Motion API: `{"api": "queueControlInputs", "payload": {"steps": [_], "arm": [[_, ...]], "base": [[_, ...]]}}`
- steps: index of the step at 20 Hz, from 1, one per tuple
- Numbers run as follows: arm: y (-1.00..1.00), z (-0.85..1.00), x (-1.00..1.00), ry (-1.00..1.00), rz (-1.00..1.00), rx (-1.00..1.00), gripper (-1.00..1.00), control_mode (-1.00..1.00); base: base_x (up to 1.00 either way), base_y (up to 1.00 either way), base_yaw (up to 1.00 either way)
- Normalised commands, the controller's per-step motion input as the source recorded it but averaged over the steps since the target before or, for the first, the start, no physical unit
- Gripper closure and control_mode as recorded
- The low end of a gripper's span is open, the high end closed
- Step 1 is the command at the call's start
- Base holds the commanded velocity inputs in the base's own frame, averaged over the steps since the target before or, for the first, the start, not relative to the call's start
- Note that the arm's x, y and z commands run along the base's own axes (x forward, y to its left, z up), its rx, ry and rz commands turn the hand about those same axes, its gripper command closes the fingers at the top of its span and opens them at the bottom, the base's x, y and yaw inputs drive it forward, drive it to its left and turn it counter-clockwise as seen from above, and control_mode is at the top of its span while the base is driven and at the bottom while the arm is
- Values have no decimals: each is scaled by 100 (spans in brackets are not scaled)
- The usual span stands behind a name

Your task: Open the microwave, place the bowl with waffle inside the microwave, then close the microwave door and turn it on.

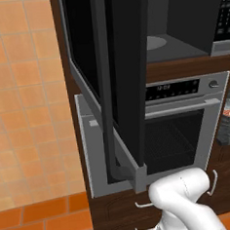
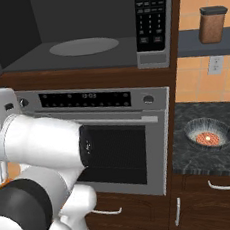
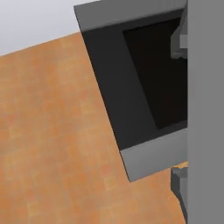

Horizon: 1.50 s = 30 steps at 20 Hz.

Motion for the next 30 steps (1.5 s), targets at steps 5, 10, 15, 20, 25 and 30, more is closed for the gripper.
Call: {"api": "queueControlInputs", "payload": {"steps": [5, 10, 15, 20, 25, 30], "arm": [[-100, -30, -6, 9, -8, -4, -100, -100], [-100, -48, -4, 12, -21, -6, -100, -100], [-100, -59, 7, 12, -22, -10, -100, -100], [-100, -56, 48, 11, -11, -13, -100, -100], [-100, -47, 70, 17, -11, -14, -100, -100], [-88, -46, 39, 16, -19, -16, -100, -100]], "base": [[0, 0, 0], [0, 0, 0], [0, 0, 0], [0, 0, 0], [0, 0, 0], [0, 0, 0]]}}
